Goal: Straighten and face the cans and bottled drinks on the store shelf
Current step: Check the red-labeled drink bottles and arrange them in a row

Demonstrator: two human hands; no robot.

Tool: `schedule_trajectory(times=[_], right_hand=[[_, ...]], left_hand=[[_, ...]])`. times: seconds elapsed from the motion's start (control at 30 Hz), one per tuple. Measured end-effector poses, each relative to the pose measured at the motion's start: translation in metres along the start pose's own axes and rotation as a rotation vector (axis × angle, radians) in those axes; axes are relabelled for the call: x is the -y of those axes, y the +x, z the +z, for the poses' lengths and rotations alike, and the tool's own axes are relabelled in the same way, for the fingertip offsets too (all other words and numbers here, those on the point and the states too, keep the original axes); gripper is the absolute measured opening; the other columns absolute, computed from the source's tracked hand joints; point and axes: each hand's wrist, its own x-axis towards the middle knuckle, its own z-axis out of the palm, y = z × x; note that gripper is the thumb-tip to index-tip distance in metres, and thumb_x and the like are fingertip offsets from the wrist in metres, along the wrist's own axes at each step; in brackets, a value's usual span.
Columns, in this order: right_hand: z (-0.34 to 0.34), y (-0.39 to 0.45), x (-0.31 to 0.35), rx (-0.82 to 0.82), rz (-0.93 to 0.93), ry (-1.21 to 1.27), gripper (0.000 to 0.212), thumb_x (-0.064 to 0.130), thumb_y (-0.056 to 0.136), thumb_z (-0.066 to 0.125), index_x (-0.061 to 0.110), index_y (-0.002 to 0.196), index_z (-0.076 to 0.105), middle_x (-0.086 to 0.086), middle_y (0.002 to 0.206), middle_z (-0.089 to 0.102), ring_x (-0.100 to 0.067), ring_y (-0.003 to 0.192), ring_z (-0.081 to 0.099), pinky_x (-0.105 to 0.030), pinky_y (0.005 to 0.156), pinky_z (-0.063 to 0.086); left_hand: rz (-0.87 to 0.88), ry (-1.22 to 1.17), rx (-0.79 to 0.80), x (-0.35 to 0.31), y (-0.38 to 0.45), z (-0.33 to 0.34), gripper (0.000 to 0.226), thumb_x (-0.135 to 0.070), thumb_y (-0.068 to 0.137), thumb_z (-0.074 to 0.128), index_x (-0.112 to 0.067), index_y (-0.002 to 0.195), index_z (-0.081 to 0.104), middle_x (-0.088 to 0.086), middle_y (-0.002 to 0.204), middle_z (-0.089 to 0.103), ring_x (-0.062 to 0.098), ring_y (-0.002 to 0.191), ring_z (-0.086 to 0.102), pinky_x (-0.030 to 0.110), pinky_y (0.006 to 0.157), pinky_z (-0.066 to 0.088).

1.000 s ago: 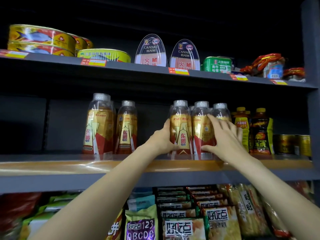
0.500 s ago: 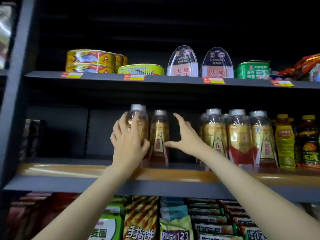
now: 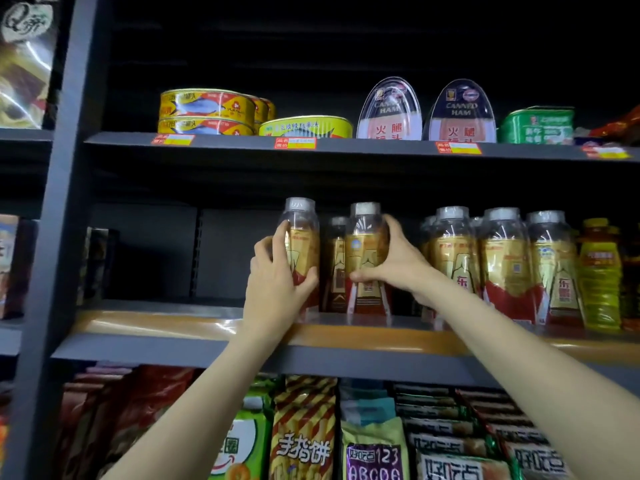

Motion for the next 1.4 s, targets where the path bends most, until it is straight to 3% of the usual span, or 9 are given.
schedule_trajectory(times=[0.33,0.47,0.53,0.63,0.73,0.9,1.1,1.2,1.4], right_hand=[[-0.079,-0.074,0.006,-0.258,-0.193,0.379,0.112,0.015,0.059,0.086,0.044,0.142,0.017,0.010,0.128,0.049,-0.010,0.116,0.053,-0.034,0.094,0.047],[-0.089,-0.082,0.013,-0.277,-0.059,0.815,0.108,0.020,0.046,0.087,0.038,0.136,0.030,-0.004,0.125,0.056,-0.019,0.106,0.063,-0.042,0.086,0.055],[-0.089,-0.086,0.018,-0.284,0.002,0.931,0.097,0.017,0.053,0.081,0.031,0.136,0.032,-0.005,0.119,0.060,-0.020,0.100,0.066,-0.042,0.083,0.056],[-0.090,-0.092,0.020,-0.264,0.068,0.870,0.087,0.025,0.060,0.079,0.025,0.135,0.036,-0.004,0.118,0.062,-0.020,0.102,0.065,-0.042,0.084,0.056],[-0.099,-0.099,0.024,-0.151,0.150,0.690,0.052,0.032,0.073,0.074,0.022,0.119,0.051,-0.004,0.114,0.065,-0.023,0.100,0.067,-0.042,0.085,0.055],[-0.099,-0.105,0.024,-0.093,0.331,1.103,0.030,0.020,0.081,0.071,0.013,0.103,0.052,-0.019,0.110,0.059,-0.037,0.098,0.063,-0.051,0.081,0.055],[-0.089,-0.098,0.022,-0.178,0.222,1.045,0.047,0.021,0.079,0.073,0.011,0.120,0.052,-0.014,0.112,0.066,-0.030,0.098,0.067,-0.045,0.078,0.058],[-0.094,-0.096,0.022,-0.108,0.162,0.999,0.049,0.024,0.074,0.072,0.013,0.118,0.054,-0.012,0.113,0.067,-0.027,0.100,0.067,-0.041,0.080,0.058],[-0.092,-0.095,0.020,-0.140,0.350,1.158,0.039,0.021,0.082,0.069,0.009,0.114,0.050,-0.024,0.112,0.061,-0.037,0.099,0.063,-0.046,0.073,0.057]], left_hand=[[0.258,0.064,-0.146,-0.023,-0.011,-0.004,0.062,-0.015,0.081,0.061,-0.006,0.137,0.037,0.021,0.141,0.033,0.036,0.127,0.036,0.044,0.103,0.033],[0.201,-0.472,0.268,-0.076,-0.021,-0.011,0.063,-0.055,0.086,0.051,-0.028,0.140,0.033,-0.008,0.141,0.037,0.003,0.127,0.037,0.013,0.101,0.030],[0.020,-0.758,0.536,-0.095,-0.022,-0.007,0.075,-0.060,0.075,0.063,-0.033,0.138,0.032,-0.008,0.134,0.047,0.004,0.117,0.050,0.018,0.093,0.043],[-0.142,-1.011,0.565,-0.106,-0.024,-0.002,0.071,-0.043,0.066,0.080,-0.033,0.127,0.043,0.001,0.121,0.057,0.012,0.107,0.060,0.031,0.087,0.054],[-0.041,-0.944,0.463,-0.100,-0.025,-0.006,0.068,-0.029,0.069,0.079,-0.033,0.127,0.043,-0.003,0.121,0.055,0.009,0.108,0.058,0.028,0.084,0.055],[0.431,-0.491,0.308,-0.093,-0.017,-0.020,0.076,-0.011,0.075,0.076,-0.042,0.130,0.033,-0.013,0.129,0.037,0.001,0.124,0.038,0.018,0.091,0.049],[-0.217,-1.117,0.585,-0.101,-0.016,-0.023,0.075,-0.035,0.066,0.071,-0.030,0.133,0.039,0.002,0.126,0.050,0.021,0.106,0.062,0.034,0.081,0.056],[-0.310,-1.203,0.558,-0.100,-0.012,-0.022,0.066,-0.029,0.065,0.073,-0.021,0.125,0.048,0.010,0.124,0.055,0.023,0.107,0.062,0.036,0.079,0.057],[0.314,-0.545,0.288,-0.100,-0.007,-0.026,0.072,-0.019,0.070,0.079,-0.035,0.127,0.040,-0.016,0.126,0.042,0.004,0.120,0.045,0.031,0.092,0.052]])
